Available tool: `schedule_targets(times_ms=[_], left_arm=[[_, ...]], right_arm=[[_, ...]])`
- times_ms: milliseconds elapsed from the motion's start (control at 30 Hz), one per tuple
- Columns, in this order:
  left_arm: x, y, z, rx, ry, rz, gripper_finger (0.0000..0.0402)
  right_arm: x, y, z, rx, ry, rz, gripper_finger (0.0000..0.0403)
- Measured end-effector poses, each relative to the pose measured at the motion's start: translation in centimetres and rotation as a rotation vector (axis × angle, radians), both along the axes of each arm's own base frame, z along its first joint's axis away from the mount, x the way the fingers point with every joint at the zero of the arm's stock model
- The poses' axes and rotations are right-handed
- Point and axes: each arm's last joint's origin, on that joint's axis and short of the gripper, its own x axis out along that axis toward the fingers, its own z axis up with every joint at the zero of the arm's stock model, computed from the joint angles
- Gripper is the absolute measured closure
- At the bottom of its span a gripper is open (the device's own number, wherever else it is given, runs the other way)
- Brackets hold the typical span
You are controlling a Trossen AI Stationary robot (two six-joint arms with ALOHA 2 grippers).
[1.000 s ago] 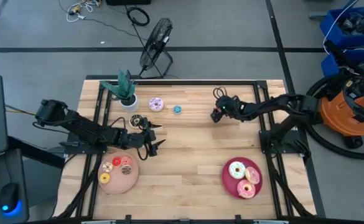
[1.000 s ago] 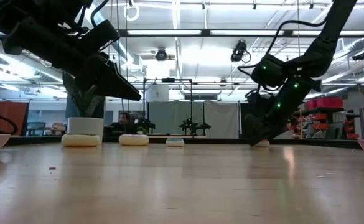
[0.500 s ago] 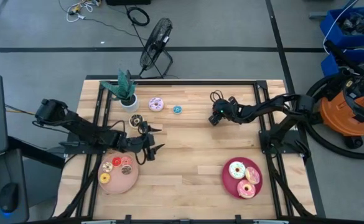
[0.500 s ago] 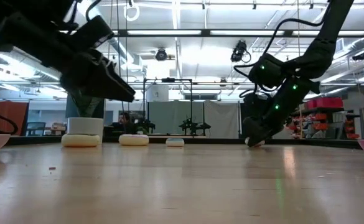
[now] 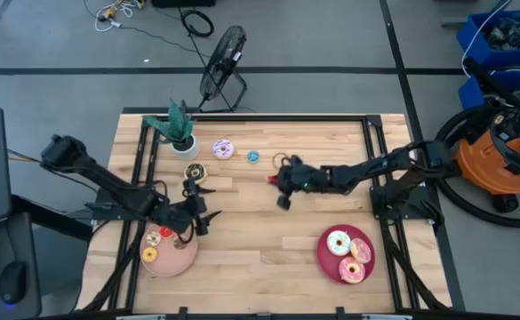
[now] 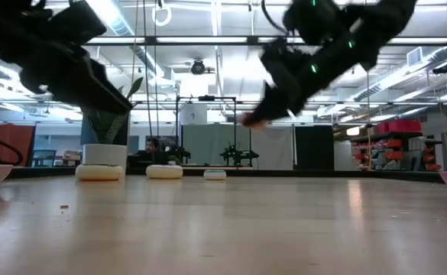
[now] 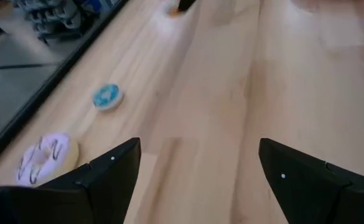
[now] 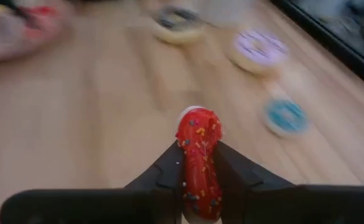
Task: Pick & Place donuts
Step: Put the small red donut on the light pink plate
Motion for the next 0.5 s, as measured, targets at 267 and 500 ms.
schedule_targets(times_ms=[267, 500], left_arm=[[-1.4, -1.7, -0.3, -0.091, 0.001, -0.038, 0.0067], [-1.7, -3.9, -1.4, -0.135, 0.001, -0.101, 0.0067]], right_arm=[[5.9, 5.8, -0.1, -0.027, -0.004, 0.23, 0.0332], [10.4, 10.7, -2.1, -0.087, 0.009, 0.383, 0.0332]])
